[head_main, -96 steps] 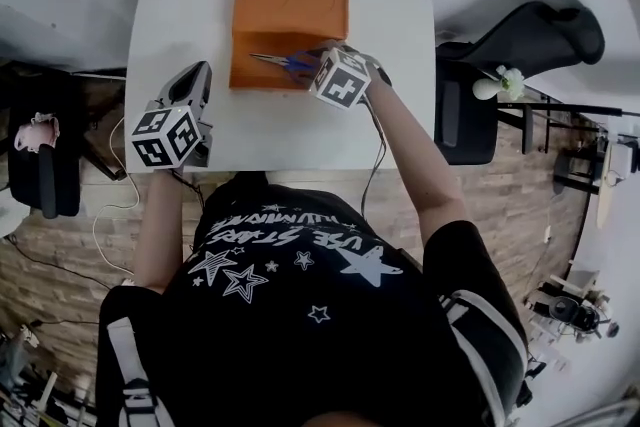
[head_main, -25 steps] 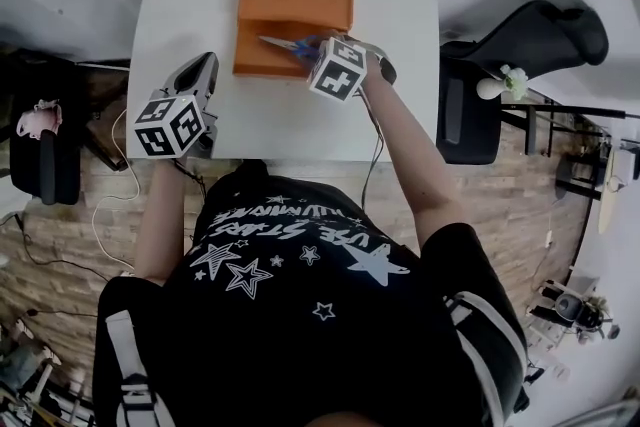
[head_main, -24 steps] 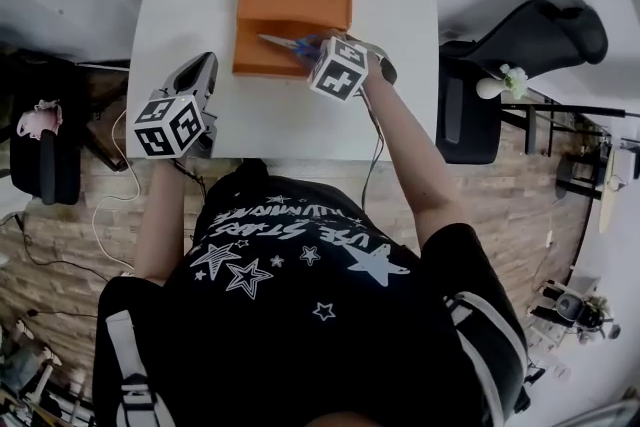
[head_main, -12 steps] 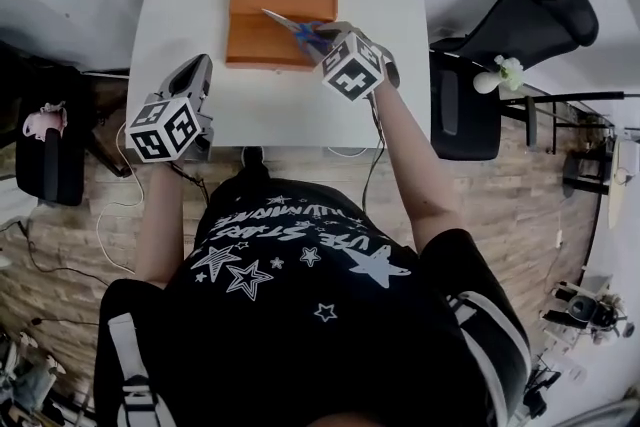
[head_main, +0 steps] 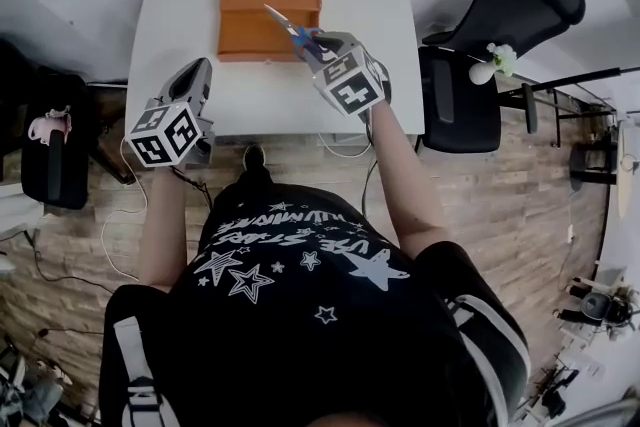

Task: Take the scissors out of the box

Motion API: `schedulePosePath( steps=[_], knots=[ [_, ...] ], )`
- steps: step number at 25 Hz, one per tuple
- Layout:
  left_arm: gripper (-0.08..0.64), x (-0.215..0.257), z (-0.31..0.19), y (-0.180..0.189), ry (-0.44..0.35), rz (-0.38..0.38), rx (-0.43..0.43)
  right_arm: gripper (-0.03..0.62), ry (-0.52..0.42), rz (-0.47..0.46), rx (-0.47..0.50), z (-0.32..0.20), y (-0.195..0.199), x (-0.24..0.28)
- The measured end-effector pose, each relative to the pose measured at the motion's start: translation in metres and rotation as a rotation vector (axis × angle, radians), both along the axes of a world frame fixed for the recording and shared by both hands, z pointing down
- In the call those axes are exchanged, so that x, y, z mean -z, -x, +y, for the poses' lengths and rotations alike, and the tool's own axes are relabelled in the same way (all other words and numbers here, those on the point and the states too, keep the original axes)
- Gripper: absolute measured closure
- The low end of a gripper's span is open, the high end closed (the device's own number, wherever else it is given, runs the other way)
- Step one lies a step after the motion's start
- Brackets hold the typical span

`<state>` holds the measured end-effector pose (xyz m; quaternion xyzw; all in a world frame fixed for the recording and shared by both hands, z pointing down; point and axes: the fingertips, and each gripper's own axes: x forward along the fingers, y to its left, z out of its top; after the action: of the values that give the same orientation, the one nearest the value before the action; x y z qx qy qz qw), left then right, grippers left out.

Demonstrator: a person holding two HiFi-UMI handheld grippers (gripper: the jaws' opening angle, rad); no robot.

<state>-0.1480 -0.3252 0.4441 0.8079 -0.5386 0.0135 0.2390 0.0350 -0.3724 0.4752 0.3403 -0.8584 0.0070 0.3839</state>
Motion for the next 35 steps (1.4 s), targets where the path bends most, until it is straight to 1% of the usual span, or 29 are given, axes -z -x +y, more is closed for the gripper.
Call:
schedulePosePath(
  steps=[7, 12, 24, 29, 35],
  knots=[
    [0.541, 0.005, 0.043, -0.028, -0.016, -0.009, -0.031, 0.486, 0.015, -0.085, -0.09, 0.048, -0.028, -0.003],
    [0.541, 0.003, 0.083, -0.045, -0.016, -0.018, -0.057, 0.486, 0.037, -0.134, -0.123, 0.09, -0.038, -0.007],
    [0.541, 0.002, 0.176, -0.072, -0.017, -0.035, -0.07, 0.486, 0.059, -0.157, -0.123, 0.187, -0.057, -0.017],
    [0.541, -0.003, 0.207, -0.074, -0.008, -0.039, -0.065, 0.486, 0.064, -0.162, -0.124, 0.217, -0.061, -0.02],
    [0.541, -0.006, 0.233, -0.086, -0.007, -0.036, -0.065, 0.486, 0.068, -0.167, -0.134, 0.243, -0.076, -0.025]
  ],
)
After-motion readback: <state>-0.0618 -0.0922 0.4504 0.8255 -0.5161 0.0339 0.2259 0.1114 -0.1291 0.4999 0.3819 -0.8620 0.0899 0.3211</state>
